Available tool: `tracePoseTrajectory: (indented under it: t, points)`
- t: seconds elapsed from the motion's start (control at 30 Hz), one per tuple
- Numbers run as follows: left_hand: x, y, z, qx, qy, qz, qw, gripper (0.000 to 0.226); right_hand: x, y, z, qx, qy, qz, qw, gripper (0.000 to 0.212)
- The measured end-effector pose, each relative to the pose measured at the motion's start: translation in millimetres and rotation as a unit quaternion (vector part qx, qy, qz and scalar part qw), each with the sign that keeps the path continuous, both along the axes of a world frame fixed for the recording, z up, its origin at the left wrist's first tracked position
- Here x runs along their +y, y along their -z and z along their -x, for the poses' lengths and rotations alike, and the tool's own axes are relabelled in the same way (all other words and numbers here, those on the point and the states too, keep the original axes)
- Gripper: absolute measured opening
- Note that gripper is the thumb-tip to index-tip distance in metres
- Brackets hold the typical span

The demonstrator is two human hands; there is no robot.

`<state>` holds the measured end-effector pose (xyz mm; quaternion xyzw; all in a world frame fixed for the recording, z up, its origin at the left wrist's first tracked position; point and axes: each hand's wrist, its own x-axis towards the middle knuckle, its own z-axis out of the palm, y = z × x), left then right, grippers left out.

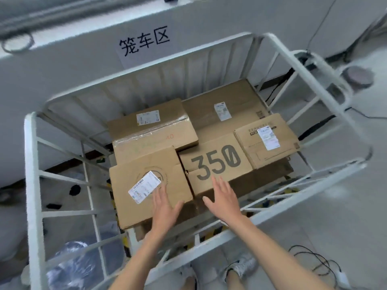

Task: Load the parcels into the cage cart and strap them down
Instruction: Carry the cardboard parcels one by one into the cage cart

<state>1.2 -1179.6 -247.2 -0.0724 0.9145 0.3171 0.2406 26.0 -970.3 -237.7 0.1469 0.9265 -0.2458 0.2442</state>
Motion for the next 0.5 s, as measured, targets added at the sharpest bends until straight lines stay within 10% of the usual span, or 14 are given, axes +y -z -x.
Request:
tracePoseTrajectory:
  t: [0.5]
  points:
    - [410,-176,-102,0.154,0.301,-0.112,0.934,0.09,335,-178,-185,0.123,0.23,-0.089,0.961,0.081]
